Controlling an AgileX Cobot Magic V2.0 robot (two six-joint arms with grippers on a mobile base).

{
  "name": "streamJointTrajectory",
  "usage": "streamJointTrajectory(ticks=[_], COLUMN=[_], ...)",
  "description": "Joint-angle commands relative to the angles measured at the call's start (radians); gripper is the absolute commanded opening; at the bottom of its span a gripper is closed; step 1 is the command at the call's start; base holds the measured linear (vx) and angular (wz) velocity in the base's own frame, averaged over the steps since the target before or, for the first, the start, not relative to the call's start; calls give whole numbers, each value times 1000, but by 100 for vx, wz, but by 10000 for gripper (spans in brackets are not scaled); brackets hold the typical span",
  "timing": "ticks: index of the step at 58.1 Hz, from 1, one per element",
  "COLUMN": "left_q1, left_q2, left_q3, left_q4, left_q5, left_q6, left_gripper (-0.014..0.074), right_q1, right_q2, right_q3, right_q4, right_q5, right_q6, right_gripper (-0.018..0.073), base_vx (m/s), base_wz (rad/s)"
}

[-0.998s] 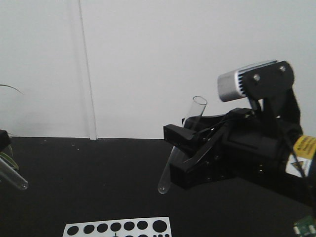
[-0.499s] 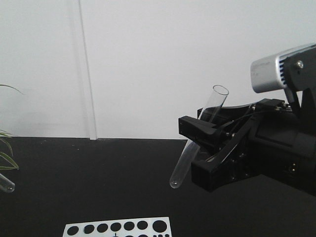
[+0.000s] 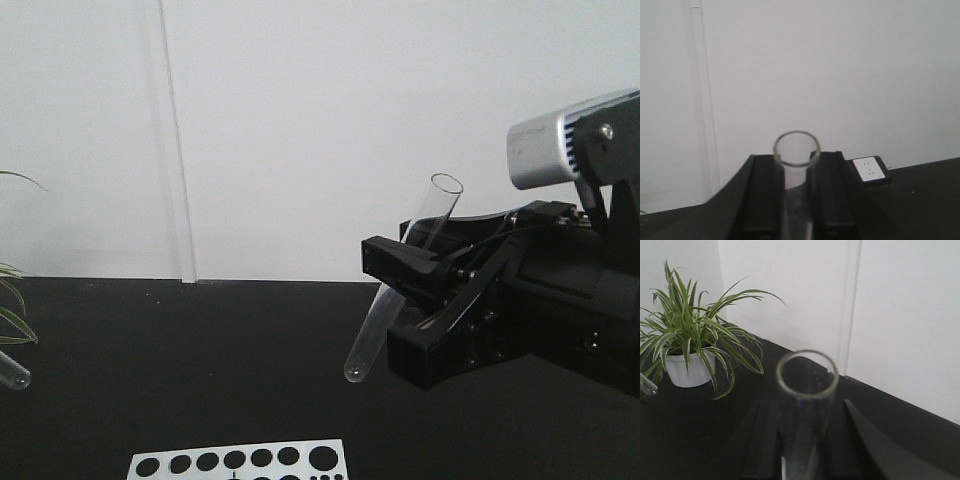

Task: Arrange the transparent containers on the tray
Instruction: 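Lift both held test tubes up and away from the rack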

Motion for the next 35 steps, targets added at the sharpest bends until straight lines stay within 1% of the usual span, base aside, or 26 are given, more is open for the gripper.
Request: streamJointTrajectory(ticks=[1, 35], left_q1=[1, 1], left_q2=[-3, -3], left_q3=[-35, -35], left_q4=[-7, -7], left_q5=[-80, -80], left_q6=[-1, -1], left_gripper=[83, 83], right_q1=[-4, -4], right_q2=[-18, -18], right_q3=[-36, -36], right_q4=[-13, -13], right_q5=[-86, -88], right_q6=[-9, -9], right_gripper=[-11, -11], base_vx=[0, 0], base_wz=[0, 0])
